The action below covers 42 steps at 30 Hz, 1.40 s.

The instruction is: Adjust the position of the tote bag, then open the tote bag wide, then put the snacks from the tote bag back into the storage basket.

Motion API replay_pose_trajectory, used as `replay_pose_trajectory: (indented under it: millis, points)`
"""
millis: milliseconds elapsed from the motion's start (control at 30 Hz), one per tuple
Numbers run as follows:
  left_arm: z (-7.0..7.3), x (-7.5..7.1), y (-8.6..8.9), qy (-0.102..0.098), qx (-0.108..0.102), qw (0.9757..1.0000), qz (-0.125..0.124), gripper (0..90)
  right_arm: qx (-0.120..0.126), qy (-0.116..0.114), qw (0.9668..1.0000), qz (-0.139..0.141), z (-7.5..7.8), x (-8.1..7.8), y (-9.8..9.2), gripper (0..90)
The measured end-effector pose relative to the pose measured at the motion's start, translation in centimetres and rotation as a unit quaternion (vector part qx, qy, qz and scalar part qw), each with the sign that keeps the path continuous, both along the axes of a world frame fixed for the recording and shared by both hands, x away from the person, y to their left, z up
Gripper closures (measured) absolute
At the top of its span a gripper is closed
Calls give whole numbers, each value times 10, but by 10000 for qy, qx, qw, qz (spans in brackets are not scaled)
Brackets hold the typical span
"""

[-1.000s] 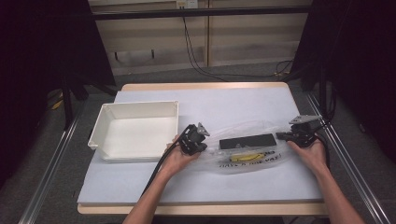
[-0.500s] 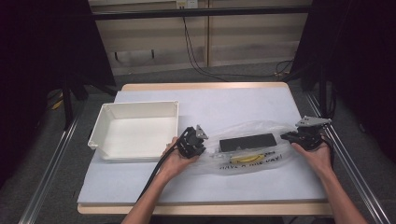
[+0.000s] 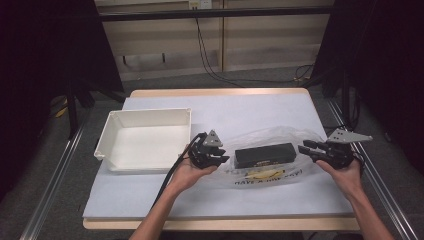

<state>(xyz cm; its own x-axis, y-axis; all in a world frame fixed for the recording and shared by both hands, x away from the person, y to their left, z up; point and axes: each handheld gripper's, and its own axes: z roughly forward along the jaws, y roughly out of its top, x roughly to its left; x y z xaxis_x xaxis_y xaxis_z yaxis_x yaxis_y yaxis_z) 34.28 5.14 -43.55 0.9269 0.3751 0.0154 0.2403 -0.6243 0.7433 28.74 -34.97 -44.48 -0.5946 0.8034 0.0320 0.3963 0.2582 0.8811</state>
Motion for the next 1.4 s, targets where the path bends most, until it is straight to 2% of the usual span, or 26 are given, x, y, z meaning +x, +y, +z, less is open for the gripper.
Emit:
replay_pose_trajectory:
  millis: [100,133,200,233,267,300,400,533,633,667,733,767,800,833,933,967,1000,1067,1167,1200,1233,1333,1367,1400]
  points:
    - [2,-2,-2,-2,-63,9999,-86,694,38,-52,10000,18,2,-7,3,634]
    - [5,-2,-4,-10,-107,9998,-159,675,5,-118,9999,28,5,-17,6,593]
    - [7,-2,-4,-55,-96,9997,-209,659,-15,-123,9999,65,7,-22,7,570]
    - [8,-3,-5,-65,-180,9996,-210,659,-9,-168,9998,72,8,-27,8,555]
    - [9,-3,-5,-63,-180,9995,-236,648,102,-226,9996,161,10,-37,7,535]
    - [10,-2,-7,-63,-213,9994,-282,639,112,-265,9995,151,11,-42,7,519]
    - [11,-1,-10,-62,-164,9993,-333,623,278,-313,9989,232,10,-57,9,474]
    - [12,0,-15,-63,-107,9989,-452,575,372,-393,9979,352,9,-75,13,399]
    - [12,2,-18,-46,-138,9990,-433,541,371,-406,9977,384,6,-88,18,325]
    - [12,2,-18,-46,-138,9990,-433,528,371,-406,9977,384,6,-88,18,325]
    - [13,3,-20,-44,-75,9989,-469,522,433,-413,9974,401,4,-93,20,267]
    - [13,4,-21,2,-74,9989,-455,507,406,-460,9974,387,2,-99,24,189]
    - [13,4,-22,-4,-71,9989,-465,507,406,-460,9974,387,2,-99,24,189]
    - [14,7,-24,-47,-12,9989,-474,489,435,-410,9972,440,2,-101,28,125]
    - [15,8,-26,-35,-35,9989,-476,471,581,-392,9963,501,3,-104,31,103]
    - [15,9,-27,-20,-25,9988,-484,455,617,-415,9960,499,2,-106,33,67]
    - [15,11,-29,-42,64,9984,-554,438,507,-507,9954,642,3,-110,37,21]
    - [13,12,-30,-18,61,9985,-537,419,516,-536,9950,660,3,-113,40,17]
    - [11,13,-34,7,149,9984,-551,393,543,-449,9957,604,0,-115,44,22]
    - [11,13,-35,-20,192,9980,-603,393,577,-373,9958,605,-2,-117,46,22]
    - [11,13,-37,-25,176,9984,-529,385,552,-271,9960,654,-5,-118,48,22]
    - [11,15,-40,-75,138,9984,-542,345,442,-328,9966,617,-7,-121,52,0]
    - [12,16,-41,-77,189,9982,-567,345,440,-343,9964,633,-8,-120,53,0]
    - [12,16,-43,-80,194,9977,-644,336,443,-216,9963,700,-13,-119,53,9]
